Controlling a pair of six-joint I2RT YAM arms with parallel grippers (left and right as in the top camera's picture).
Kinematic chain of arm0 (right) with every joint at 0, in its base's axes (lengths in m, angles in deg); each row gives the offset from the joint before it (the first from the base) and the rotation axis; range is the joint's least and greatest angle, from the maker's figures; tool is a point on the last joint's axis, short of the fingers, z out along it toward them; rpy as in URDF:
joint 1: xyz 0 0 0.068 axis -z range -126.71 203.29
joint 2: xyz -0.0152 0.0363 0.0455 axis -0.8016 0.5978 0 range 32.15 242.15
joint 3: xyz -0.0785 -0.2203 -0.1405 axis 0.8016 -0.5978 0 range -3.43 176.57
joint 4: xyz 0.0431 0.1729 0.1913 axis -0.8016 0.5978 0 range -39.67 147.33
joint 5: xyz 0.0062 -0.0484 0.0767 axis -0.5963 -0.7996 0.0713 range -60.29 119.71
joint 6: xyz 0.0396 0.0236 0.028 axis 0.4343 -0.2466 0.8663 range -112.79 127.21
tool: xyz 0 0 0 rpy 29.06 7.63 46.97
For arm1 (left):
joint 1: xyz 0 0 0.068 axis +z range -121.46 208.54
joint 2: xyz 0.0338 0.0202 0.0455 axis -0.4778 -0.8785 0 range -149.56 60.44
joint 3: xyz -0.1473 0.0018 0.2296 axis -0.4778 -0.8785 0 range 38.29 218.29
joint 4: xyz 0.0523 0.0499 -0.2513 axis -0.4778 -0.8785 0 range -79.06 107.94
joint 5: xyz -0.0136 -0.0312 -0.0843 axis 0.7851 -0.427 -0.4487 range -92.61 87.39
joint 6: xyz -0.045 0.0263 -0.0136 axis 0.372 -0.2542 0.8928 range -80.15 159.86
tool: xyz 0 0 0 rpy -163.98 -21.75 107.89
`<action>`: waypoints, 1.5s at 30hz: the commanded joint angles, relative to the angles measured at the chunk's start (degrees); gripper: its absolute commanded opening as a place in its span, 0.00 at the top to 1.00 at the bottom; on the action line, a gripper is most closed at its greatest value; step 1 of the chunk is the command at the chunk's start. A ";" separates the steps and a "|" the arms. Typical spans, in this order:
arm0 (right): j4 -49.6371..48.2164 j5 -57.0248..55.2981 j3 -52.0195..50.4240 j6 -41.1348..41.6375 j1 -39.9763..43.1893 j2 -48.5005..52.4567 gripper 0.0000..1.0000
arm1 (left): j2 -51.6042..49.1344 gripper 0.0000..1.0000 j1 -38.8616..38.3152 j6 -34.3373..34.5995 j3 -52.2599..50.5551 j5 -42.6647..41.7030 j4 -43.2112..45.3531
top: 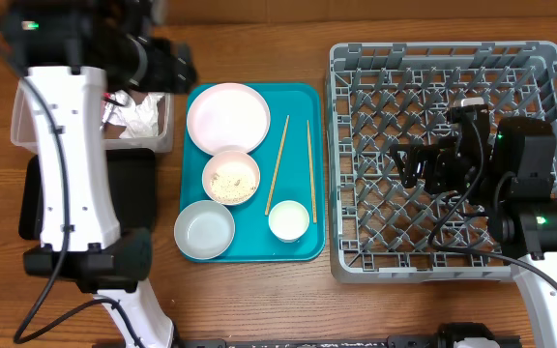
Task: Sort waste into correct bins and load items into the dishwasher
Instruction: 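Move the left gripper to the pink bowl of rice and grasp its rim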
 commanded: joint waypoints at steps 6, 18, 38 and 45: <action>-0.26 0.66 1.55 0.17 0.15 -0.17 0.00 | -0.31 0.19 -12.59 3.21 -24.48 2.27 8.76; 2.93 0.09 1.53 0.17 0.15 2.19 0.00 | -0.31 0.50 -20.00 10.97 -49.18 9.53 31.78; 5.75 0.33 1.53 0.20 0.15 4.00 0.00 | -0.33 0.79 -20.22 11.37 -61.83 9.77 42.56; 5.73 0.31 1.53 0.20 0.15 3.98 0.00 | -0.28 0.96 -20.22 11.37 -62.18 8.35 42.53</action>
